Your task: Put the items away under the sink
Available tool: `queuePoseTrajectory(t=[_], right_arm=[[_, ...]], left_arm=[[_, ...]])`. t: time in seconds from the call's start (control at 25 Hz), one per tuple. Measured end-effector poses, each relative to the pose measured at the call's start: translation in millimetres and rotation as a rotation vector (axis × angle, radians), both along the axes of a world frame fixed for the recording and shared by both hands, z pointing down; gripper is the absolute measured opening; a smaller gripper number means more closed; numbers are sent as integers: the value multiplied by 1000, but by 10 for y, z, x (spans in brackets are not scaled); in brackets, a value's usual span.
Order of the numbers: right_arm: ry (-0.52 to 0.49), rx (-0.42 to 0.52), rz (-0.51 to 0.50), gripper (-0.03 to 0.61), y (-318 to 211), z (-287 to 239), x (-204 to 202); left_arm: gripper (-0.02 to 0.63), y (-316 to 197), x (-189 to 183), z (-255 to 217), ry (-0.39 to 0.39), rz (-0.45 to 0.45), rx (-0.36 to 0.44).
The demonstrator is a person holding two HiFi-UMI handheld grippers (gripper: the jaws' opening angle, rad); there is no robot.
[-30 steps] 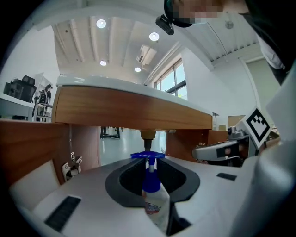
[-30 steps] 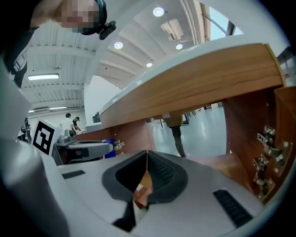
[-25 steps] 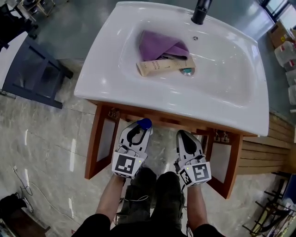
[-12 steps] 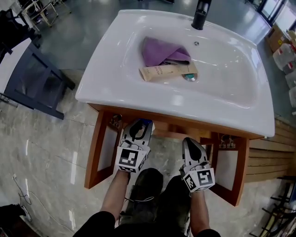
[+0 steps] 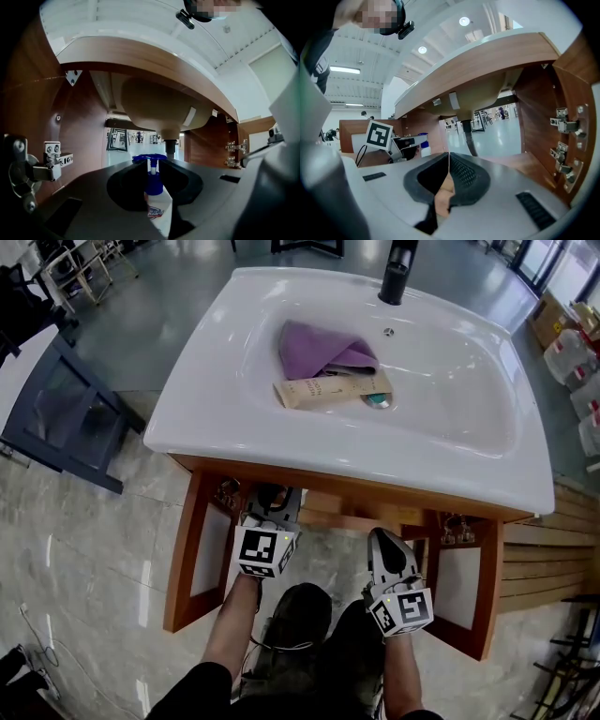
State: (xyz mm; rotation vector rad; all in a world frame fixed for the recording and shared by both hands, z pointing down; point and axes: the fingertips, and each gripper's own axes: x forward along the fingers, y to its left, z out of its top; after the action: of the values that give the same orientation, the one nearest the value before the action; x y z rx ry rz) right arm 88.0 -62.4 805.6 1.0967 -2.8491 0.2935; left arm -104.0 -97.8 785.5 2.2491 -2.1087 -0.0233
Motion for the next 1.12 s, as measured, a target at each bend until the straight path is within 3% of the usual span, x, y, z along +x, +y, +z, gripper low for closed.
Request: queuePoseTrajectory(t=[0.32,0.72,1.0,1.12], right_arm=[[11,14,19,31,0,72,95],[2,-1,4,31,117,125,126],[-19,-13,-1,31,138,158,137],[-23,-11,-6,31,161,160,141]], left_arm=[[75,-107,-44,10,-21,-7,56],[92,48,1,35,-22,-21,42],[168,83,91,49,-34,-6,27],[243,102,107,50,-28,-7,31]])
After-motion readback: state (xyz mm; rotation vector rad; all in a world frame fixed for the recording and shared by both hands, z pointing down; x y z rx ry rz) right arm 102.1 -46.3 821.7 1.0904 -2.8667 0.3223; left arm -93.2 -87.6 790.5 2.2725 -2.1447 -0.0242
